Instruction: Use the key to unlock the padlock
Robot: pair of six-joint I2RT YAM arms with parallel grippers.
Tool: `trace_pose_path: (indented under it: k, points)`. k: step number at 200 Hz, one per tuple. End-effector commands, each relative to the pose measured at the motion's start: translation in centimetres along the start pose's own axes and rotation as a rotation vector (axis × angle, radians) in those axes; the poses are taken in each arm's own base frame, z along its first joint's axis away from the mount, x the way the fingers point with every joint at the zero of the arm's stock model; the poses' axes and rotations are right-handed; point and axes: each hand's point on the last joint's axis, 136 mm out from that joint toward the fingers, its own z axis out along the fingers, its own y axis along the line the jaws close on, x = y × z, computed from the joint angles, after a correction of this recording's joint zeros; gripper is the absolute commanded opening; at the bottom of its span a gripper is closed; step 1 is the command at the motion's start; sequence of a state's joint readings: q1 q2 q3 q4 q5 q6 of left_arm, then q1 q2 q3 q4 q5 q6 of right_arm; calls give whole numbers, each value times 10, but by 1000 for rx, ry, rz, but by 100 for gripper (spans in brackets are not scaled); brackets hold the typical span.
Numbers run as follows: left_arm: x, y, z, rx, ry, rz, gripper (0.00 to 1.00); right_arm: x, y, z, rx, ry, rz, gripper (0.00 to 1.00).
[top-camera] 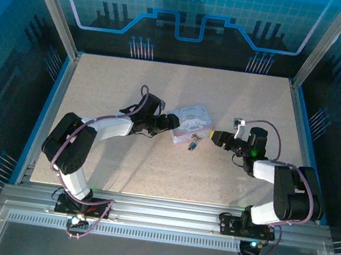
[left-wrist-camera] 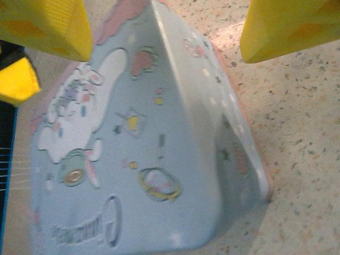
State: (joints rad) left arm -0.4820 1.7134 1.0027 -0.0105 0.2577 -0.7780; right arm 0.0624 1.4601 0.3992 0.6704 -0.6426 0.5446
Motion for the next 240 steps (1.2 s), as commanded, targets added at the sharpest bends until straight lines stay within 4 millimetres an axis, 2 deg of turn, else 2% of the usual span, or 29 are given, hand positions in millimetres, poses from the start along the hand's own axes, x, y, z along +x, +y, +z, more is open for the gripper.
trace_pose_path:
  k: [1,19,42,87,107,150,240]
  points:
    - [-13,-40,-19,62,-39,82,72,25,11,-6,-76,65,10,59]
    - [-16,-64,-22,102,-41,122,69,36,19,-3,-115,90,18,59]
    - [-16,-89,-13,155,-10,140,66,46,24,5,-141,120,20,59]
    - [-10,-115,19,210,56,154,64,46,21,27,-169,124,54,56]
    - [-9,-115,28,207,66,153,64,46,22,36,-180,126,51,55]
    - [-5,-100,44,173,85,130,64,50,17,52,-185,135,61,52]
    - [-2,-76,56,115,74,106,63,58,2,68,-179,154,94,47]
